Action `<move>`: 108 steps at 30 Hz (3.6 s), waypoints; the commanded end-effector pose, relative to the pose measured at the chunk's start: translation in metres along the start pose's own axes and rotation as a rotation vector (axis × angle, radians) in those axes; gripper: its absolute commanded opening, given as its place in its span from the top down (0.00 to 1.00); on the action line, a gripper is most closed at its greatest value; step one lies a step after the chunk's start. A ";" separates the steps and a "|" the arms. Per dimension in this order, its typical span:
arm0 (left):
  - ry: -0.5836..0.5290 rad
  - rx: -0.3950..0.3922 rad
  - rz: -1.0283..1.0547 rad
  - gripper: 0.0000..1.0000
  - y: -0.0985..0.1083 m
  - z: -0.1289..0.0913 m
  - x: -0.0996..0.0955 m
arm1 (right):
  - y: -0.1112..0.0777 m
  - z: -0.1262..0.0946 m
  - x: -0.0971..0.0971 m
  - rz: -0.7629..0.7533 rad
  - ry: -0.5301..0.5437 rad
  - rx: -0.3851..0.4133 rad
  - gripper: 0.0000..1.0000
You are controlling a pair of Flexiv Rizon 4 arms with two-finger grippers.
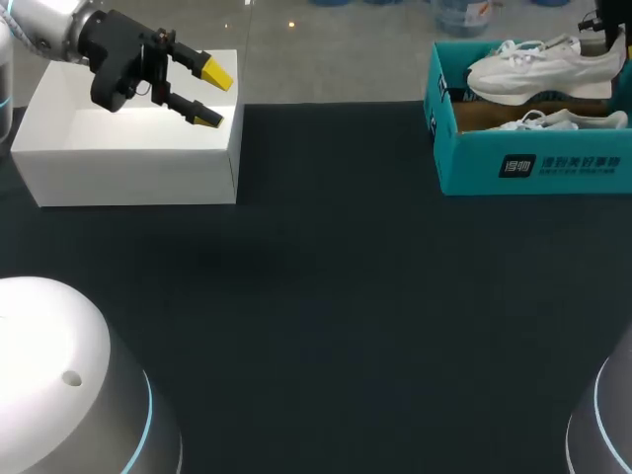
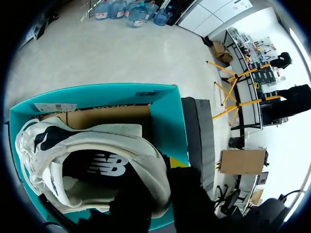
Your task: Take the shoe out of the shoebox, open the shoe tongue, remove and reinsert the insole, then place the shoe into the shoebox
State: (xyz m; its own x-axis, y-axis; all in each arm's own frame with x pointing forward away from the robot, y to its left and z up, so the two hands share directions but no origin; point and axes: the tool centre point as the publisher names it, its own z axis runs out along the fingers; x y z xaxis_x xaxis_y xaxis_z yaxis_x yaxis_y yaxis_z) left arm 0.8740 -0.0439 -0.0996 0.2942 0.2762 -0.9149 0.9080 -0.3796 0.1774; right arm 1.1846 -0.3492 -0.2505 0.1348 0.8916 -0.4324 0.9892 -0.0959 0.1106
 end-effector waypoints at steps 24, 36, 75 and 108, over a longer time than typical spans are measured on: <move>0.002 0.004 0.001 0.00 0.001 -0.001 0.000 | 0.018 0.084 0.040 -0.004 0.043 0.089 1.00; 0.002 0.004 0.001 0.00 0.001 -0.001 0.000 | 0.003 0.053 0.030 0.013 0.056 0.036 0.00; 0.002 0.004 0.001 0.00 0.001 -0.001 0.000 | -0.122 -0.078 0.064 -0.258 0.184 -0.166 0.00; -0.050 -1.014 -1.216 0.00 0.107 -0.033 0.017 | -0.122 -0.080 0.070 -0.269 0.202 -0.170 0.00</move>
State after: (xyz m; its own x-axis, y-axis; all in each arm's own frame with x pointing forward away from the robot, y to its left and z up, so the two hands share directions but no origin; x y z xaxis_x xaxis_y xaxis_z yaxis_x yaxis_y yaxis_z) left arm 0.9978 -0.0488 -0.0858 -0.4825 0.3032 -0.8217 0.8432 0.4147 -0.3421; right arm 1.0689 -0.2398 -0.2226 -0.1601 0.9458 -0.2827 0.9618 0.2139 0.1707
